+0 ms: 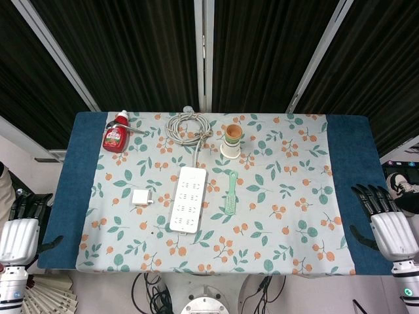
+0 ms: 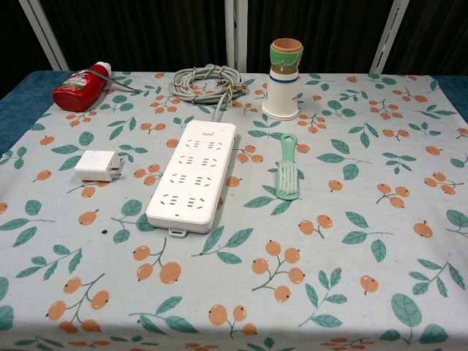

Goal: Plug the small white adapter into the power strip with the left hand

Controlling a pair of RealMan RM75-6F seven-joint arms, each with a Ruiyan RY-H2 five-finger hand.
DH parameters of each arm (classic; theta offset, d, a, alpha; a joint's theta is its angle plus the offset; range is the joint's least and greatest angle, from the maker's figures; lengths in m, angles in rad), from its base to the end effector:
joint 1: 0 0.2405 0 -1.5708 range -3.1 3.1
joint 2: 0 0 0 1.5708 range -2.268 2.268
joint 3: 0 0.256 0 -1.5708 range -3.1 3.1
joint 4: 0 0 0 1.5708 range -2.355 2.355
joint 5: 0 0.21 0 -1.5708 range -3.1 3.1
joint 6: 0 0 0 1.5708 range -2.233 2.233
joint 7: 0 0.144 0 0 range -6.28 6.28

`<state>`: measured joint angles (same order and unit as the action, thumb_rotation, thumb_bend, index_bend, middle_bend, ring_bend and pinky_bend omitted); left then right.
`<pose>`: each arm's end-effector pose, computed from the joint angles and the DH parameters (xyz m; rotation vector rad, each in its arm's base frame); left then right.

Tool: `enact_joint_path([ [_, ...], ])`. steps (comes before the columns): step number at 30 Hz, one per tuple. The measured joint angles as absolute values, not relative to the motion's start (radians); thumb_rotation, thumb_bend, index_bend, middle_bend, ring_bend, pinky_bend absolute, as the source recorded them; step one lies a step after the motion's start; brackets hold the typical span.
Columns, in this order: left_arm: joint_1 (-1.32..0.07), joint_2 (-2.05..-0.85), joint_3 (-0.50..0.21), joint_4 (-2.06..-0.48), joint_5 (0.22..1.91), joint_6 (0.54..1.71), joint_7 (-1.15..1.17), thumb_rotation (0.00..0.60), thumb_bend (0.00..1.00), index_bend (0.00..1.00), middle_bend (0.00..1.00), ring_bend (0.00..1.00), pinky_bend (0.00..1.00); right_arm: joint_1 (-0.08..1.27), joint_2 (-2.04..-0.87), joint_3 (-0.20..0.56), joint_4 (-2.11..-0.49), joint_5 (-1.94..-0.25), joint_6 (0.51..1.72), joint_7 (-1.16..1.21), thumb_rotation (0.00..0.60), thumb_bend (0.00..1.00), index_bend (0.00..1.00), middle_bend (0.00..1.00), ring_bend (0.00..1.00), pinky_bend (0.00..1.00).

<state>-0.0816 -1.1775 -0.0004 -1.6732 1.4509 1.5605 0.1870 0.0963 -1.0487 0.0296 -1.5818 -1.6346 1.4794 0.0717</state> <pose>-0.3009 0.1681 0.1410 -1.3568 -0.8612 -0.8321 -0.3050 -0.1798 0.1728 1.5283 -0.8417 0.9376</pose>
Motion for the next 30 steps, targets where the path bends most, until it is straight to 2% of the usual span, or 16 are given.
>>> enact_joint_path([
  [10, -0.091, -1.186, -0.009, -1.687, 1.475, 1.537, 0.204, 0.6, 0.04, 0.13, 0.18, 0.05, 0.0, 0.103, -1.041, 0.034, -1.586, -1.627, 1.484, 0.065, 0.6, 0.23, 0.0, 0.07, 0.0, 0.0],
  [14, -0.128, -1.198, -0.007, -1.681, 1.518, 1.491, 0.196, 0.6, 0.04, 0.14, 0.18, 0.05, 0.0, 0.101, -1.033, 0.04, -1.592, -1.625, 1.497, 0.059, 0.6, 0.23, 0.0, 0.07, 0.0, 0.0],
  [21, -0.253, -1.239, -0.015, -1.658, 1.569, 1.314, 0.17, 0.6, 0.04, 0.14, 0.18, 0.05, 0.0, 0.109, -1.033, 0.039, -1.604, -1.622, 1.485, 0.044, 0.6, 0.23, 0.0, 0.07, 0.0, 0.0],
  [30, -0.443, -1.349, -0.07, -1.586, 1.546, 1.07, 0.169, 0.6, 0.04, 0.11, 0.18, 0.05, 0.0, 0.104, -1.034, 0.038, -1.606, -1.606, 1.487, 0.04, 0.6, 0.23, 0.0, 0.07, 0.0, 0.0],
])
